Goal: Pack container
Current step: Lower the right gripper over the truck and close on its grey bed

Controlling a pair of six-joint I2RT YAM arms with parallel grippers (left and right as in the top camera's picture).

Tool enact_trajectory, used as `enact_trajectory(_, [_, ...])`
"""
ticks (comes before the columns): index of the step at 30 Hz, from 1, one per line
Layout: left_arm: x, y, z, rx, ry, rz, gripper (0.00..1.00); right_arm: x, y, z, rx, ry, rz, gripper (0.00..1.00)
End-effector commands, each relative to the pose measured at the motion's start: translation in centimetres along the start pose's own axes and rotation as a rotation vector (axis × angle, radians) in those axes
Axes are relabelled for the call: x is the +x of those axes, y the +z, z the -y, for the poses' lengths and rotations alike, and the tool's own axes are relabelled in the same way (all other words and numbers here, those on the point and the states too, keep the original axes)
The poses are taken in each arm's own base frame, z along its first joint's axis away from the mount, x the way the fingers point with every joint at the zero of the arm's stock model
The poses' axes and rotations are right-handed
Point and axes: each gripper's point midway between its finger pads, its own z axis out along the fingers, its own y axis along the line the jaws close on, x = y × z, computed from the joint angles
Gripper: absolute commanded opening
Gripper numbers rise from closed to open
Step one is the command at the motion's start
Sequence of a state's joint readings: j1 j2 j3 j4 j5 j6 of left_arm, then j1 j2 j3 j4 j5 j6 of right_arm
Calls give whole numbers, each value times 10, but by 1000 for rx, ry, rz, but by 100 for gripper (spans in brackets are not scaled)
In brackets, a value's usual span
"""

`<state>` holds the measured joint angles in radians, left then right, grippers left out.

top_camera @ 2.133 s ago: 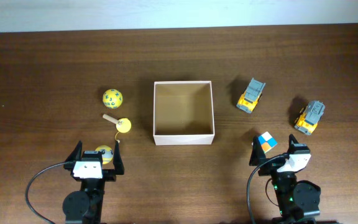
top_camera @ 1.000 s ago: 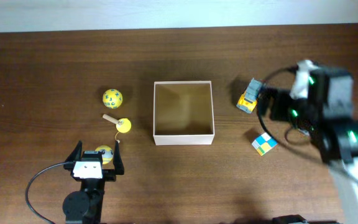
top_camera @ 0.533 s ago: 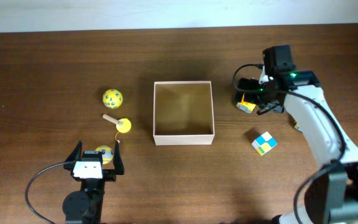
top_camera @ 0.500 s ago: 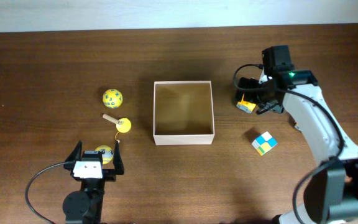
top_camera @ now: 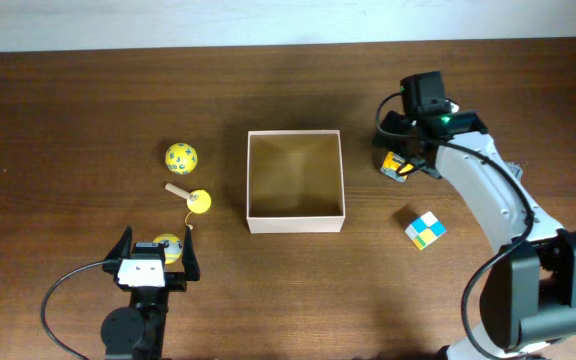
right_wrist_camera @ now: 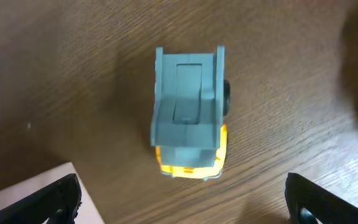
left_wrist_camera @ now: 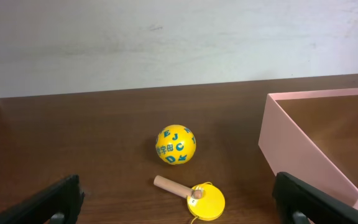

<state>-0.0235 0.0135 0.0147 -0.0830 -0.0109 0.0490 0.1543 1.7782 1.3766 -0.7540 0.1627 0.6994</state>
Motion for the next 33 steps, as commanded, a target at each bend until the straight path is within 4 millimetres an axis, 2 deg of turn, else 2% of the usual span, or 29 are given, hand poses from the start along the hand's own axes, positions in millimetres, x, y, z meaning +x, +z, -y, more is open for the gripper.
enact_trajectory(1, [1,0,0,1,16,2,99,-4,4,0,56,109,51,99])
enact_trajectory(8, [1,0,0,2,16,2,99,5,31,3,94,107,14,99])
enact_trajectory(17, [1,0,0,2,16,2,99,10,65,6,122,22,-11,99])
enact_trajectory(27, [1,0,0,1,16,2,99,-12,68,27,198,5,66,99])
enact_trajectory(33, [1,0,0,1,16,2,99,-12,69,21,170,-75,53,99])
